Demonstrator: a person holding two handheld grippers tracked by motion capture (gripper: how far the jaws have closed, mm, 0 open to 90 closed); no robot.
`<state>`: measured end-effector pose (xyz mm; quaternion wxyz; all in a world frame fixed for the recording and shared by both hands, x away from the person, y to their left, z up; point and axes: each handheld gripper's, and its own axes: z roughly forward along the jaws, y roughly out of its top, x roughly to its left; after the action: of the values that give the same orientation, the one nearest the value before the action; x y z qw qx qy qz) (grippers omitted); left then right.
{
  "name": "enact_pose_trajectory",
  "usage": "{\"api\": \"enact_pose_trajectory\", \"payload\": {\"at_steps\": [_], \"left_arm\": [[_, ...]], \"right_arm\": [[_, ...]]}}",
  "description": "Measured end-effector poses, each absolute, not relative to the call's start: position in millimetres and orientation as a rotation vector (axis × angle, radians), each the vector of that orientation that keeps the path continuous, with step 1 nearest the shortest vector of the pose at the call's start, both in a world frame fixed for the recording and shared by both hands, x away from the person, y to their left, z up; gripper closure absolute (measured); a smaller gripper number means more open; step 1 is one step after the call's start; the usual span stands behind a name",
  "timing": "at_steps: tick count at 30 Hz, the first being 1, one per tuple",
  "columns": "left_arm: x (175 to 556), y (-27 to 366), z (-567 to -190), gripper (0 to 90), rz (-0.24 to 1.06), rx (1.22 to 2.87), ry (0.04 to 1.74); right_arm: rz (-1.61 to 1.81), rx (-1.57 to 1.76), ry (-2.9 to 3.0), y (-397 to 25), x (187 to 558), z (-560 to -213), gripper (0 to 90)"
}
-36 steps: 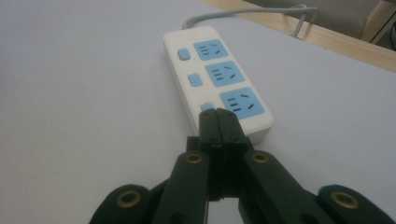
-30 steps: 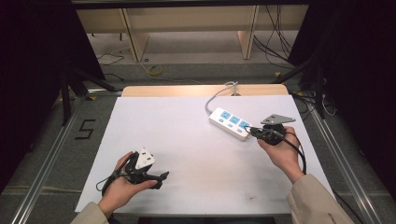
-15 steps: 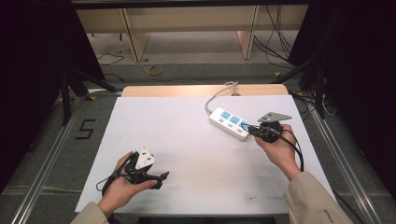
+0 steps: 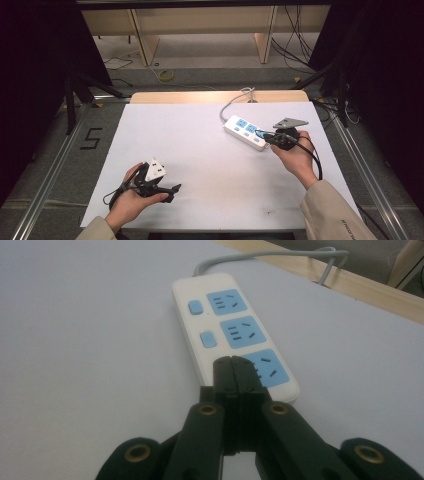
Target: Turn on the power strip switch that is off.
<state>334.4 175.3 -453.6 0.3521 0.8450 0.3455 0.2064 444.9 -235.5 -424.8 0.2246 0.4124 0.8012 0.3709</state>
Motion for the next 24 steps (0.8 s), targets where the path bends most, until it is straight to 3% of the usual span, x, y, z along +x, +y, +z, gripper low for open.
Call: {"api": "enact_pose_trajectory", "payload": {"at_steps": [24], "left_arm": [[334,175,-453,15.8,0.533,2.185,0.893]], "right_arm": [[0.999,1.144,2.217,-229,462,-427,90.0]]}}
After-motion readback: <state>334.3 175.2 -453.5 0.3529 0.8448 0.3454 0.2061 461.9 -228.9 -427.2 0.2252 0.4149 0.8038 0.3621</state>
